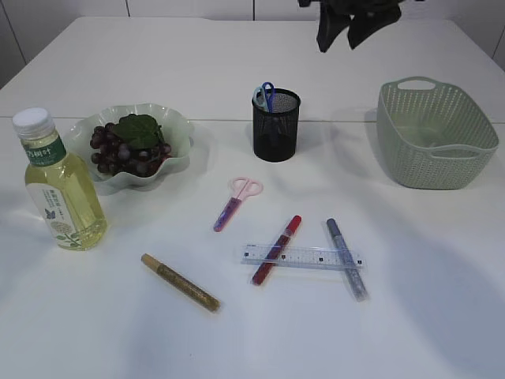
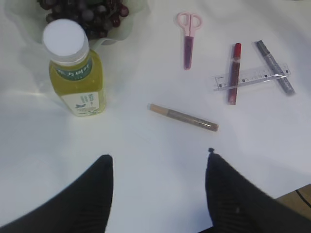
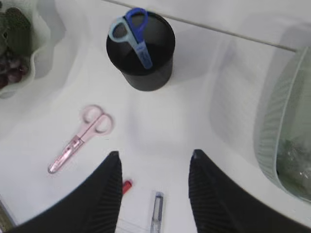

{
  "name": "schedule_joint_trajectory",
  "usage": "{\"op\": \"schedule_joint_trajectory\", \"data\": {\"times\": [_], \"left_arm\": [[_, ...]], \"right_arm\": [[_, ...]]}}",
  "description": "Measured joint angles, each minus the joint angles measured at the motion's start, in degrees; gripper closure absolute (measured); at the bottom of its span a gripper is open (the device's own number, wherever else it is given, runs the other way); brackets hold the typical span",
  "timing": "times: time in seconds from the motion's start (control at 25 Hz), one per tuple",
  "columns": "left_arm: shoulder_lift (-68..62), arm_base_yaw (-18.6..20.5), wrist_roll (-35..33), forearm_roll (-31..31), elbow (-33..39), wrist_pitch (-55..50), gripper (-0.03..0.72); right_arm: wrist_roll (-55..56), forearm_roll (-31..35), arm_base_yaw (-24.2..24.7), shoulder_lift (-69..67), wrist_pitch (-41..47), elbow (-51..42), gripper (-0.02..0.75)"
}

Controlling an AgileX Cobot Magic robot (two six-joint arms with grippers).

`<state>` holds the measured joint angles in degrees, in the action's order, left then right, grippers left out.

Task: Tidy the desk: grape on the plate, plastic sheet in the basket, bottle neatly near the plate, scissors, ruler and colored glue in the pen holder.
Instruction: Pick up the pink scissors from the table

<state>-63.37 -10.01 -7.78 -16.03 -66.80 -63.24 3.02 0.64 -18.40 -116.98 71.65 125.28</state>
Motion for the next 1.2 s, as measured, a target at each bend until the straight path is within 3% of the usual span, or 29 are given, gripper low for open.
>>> {"op": "schedule_joint_trajectory", "data": {"times": [0.36,0.72,0.96,1.2], "left_arm": [[-8.4,-0.9,-3.6,-0.8,-9.5,0.0,0.251],[-21.3,-10.6,-4.0,-0.8,-20.9,0.1,0.251],[-34.0,-13.5,-3.8,-0.1,-31.1,-3.2,0.251],[-45.8,-16.0,0.4,4.3,-40.7,-7.0,0.258]], "right_arm": [[1.6,-0.6,4.6,9.2,0.0,-15.0,0.372],[1.7,-1.4,7.3,16.8,-0.2,-30.9,0.374],[1.8,-1.4,7.4,17.9,-0.5,-43.2,0.374],[1.8,-1.4,7.4,17.9,-1.0,-48.5,0.374]]}}
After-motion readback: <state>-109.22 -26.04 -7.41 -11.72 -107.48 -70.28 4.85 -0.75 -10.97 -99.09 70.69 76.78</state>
